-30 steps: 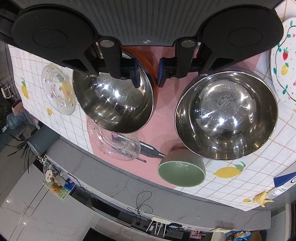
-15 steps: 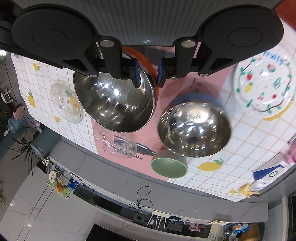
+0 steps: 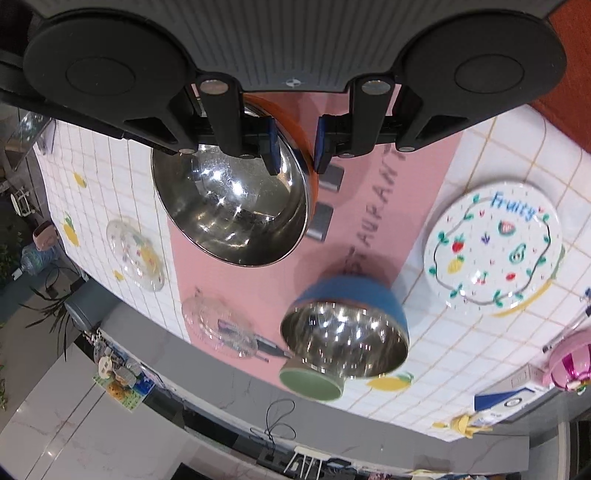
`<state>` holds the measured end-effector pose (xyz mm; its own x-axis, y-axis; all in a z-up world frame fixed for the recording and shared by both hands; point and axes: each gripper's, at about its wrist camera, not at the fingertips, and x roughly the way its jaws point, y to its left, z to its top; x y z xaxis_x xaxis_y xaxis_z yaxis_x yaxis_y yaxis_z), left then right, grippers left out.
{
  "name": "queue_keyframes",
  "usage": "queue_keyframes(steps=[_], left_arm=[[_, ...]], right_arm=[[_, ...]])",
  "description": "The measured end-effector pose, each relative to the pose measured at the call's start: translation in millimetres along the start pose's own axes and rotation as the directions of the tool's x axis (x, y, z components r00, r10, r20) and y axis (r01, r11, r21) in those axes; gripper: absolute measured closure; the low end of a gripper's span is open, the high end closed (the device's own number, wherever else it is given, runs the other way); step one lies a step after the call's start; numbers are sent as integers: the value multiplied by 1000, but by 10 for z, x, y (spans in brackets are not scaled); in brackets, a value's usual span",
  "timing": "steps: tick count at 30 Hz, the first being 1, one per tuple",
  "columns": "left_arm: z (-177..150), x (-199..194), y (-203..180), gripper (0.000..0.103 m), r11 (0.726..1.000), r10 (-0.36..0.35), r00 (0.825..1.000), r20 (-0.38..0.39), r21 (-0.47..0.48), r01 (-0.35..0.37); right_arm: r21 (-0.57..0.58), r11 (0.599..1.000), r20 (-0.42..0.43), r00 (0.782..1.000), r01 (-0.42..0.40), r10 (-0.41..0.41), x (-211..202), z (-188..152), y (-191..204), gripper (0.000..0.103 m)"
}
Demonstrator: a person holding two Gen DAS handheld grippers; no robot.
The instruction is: Organize plates and bowls
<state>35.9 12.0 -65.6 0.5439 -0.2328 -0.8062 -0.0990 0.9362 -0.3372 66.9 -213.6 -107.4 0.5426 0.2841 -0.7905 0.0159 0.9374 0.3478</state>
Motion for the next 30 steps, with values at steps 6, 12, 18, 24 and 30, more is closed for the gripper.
queue_keyframes(steps=[6, 12, 18, 24, 30], left_arm=[[-92, -12, 18, 82, 1000, 1, 1000, -7, 7, -1], [-122, 10, 60, 85, 1000, 19, 1000, -11, 8, -19], [-99, 34, 158, 88, 999, 36, 999, 2, -15, -36], [-63, 41, 203, 86, 1000, 18, 1000, -6, -25, -18], [-56, -11, 211, 63, 1000, 7, 1000, 22, -24, -7]], right_arm=[[3, 1000, -22, 1000, 11, -11, 14, -89, -49, 89], [-7, 1000, -33, 999, 13, -14, 51, -134, -20, 89], [-7, 1000, -42, 999, -7, 7, 106, -164, 32, 89], [-5, 1000, -38, 999, -1, 1, 130, -145, 75, 89], [-38, 999, -12, 1000, 9, -9, 64, -152, 125, 62]])
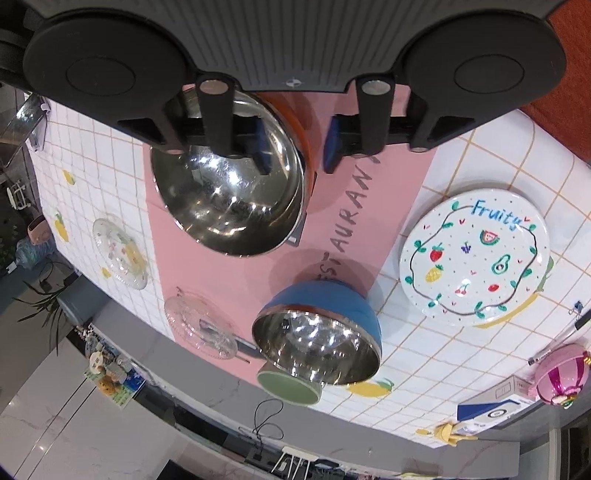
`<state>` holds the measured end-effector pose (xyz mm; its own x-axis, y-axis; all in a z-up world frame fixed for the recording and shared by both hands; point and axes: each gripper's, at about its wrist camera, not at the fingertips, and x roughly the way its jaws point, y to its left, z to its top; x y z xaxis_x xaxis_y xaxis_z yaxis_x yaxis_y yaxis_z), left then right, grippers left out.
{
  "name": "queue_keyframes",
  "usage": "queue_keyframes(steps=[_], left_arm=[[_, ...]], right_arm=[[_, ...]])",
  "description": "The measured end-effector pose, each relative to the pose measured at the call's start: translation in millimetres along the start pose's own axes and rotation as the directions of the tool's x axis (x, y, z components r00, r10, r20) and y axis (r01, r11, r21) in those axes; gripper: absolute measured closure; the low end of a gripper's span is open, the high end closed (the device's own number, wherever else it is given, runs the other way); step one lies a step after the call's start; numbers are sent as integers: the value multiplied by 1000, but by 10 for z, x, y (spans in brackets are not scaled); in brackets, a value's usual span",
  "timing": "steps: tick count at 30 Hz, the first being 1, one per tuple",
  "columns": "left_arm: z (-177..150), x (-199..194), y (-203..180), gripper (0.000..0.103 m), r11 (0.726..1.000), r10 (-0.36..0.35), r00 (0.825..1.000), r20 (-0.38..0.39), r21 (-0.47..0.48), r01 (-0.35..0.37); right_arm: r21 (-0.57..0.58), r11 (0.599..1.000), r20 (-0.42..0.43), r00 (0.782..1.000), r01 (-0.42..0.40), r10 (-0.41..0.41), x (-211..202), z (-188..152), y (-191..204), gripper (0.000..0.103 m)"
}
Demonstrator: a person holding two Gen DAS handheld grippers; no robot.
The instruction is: Organize plates and bowls
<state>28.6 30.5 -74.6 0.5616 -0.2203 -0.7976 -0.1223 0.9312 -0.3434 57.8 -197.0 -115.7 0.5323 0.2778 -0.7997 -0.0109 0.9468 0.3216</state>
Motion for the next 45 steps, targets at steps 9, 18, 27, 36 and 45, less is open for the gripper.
queue_keyframes(steps=[9, 18, 27, 36, 45], left_arm=[[175, -201, 57, 41, 1000, 22, 993, 113, -4, -22], [564, -253, 230, 41, 997, 52, 982, 181, -61, -42], [902, 19, 437, 43, 993, 71, 979, 190, -111, -51], [1066, 356, 647, 51, 980, 82, 982, 169, -191, -49], [1154, 614, 691, 71, 977, 78, 987, 139, -207, -48]], right_arm=[[-30, 999, 133, 991, 34, -30, -227, 133, 68, 38], [-16, 999, 190, 981, 49, -45, -149, 463, 257, 32], [-46, 998, 146, 988, 52, -45, 280, 806, 569, 32], [-55, 997, 82, 995, 61, -56, 783, 1059, 756, 34], [-40, 998, 53, 998, 44, -42, 1061, 1153, 828, 56]])
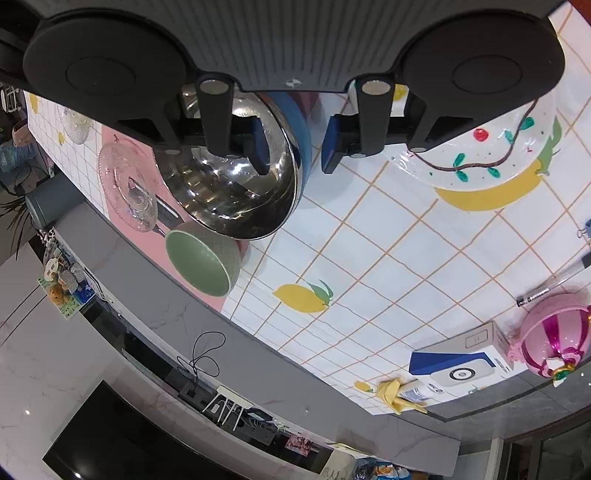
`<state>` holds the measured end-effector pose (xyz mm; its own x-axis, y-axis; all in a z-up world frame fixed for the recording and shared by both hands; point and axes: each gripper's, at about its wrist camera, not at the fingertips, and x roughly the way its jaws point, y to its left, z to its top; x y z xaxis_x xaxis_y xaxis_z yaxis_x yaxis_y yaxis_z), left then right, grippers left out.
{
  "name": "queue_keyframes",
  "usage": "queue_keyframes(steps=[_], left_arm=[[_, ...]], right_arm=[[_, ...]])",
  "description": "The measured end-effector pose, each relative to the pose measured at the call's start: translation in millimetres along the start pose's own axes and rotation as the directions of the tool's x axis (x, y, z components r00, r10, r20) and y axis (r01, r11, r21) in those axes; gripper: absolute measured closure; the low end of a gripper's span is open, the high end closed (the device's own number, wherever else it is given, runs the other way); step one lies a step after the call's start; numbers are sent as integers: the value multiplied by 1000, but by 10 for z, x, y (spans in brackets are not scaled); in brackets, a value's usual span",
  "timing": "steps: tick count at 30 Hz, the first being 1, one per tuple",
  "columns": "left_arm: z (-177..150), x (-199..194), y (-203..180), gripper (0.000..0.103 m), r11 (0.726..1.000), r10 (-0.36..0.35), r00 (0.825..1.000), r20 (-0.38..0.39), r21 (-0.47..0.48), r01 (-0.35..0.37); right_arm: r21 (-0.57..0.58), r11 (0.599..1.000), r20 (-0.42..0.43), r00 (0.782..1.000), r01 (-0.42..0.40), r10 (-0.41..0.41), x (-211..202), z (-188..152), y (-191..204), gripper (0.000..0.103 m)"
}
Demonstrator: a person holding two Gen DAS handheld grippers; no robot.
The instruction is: Organize plates and bowls
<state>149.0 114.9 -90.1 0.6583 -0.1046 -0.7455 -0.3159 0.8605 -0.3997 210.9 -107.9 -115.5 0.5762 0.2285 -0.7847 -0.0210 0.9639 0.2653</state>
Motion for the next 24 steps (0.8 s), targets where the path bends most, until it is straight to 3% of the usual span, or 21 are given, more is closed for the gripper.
queue_keyframes(steps=[9, 12, 24], left_arm=[[10, 67, -26, 86, 1000, 5, 1000, -6, 13, -5], [11, 67, -42, 87, 1000, 8, 1000, -7, 24, -8], [34, -175, -117, 89, 998, 18, 1000, 20, 57, -19]], right_arm=[[-6, 1000, -15, 1000, -16, 16, 109, 5, 32, 81], [-14, 999, -19, 999, -29, 29, 109, 5, 47, 92], [-37, 999, 16, 999, -39, 39, -123, 35, 131, 94]])
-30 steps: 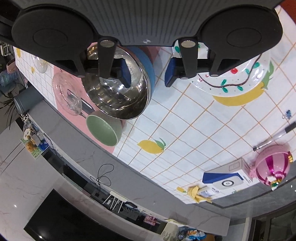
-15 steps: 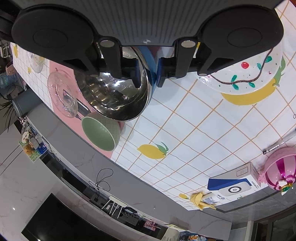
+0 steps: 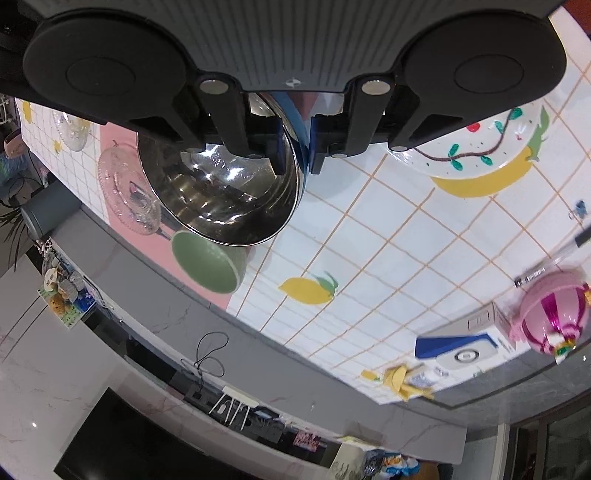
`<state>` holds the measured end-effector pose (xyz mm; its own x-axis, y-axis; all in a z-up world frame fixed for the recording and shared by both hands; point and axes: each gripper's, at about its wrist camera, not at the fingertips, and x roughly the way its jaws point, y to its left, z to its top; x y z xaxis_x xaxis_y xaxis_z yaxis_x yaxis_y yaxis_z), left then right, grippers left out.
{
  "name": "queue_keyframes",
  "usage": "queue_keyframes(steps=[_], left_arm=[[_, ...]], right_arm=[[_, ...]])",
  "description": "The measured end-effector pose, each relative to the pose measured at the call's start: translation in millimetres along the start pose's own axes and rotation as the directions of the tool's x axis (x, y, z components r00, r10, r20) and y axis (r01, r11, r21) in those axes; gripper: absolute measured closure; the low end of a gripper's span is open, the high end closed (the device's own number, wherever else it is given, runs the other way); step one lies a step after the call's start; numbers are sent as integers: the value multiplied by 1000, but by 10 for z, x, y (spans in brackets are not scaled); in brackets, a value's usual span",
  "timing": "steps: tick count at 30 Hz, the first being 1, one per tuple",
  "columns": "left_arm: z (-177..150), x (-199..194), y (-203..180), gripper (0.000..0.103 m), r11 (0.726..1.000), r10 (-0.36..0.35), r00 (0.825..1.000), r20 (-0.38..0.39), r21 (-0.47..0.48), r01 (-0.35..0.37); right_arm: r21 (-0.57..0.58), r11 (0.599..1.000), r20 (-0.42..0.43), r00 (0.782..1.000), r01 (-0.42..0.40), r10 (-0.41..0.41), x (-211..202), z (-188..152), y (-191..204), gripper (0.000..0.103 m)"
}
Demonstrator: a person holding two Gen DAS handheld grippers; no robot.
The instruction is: Organize plates and bowls
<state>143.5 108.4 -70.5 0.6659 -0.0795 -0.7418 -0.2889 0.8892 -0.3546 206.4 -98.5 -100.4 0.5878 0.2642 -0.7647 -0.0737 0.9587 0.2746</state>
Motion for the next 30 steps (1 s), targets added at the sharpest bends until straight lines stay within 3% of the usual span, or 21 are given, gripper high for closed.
queue_keyframes(steps=[15, 24, 30], left_arm=[[-97, -920, -254, 89, 998, -53, 995, 85, 45, 49], [-409, -1168, -436, 88, 990, -118, 993, 10, 83, 117], [-640, -1147, -489, 88, 986, -127, 990, -57, 100, 133]], right_arm=[[20, 997, 88, 994, -73, 71, -942, -149, -98, 94], [85, 993, 96, 993, -81, 73, -1471, -389, -451, 94], [118, 991, 67, 996, -62, 54, -1591, -592, -688, 94]])
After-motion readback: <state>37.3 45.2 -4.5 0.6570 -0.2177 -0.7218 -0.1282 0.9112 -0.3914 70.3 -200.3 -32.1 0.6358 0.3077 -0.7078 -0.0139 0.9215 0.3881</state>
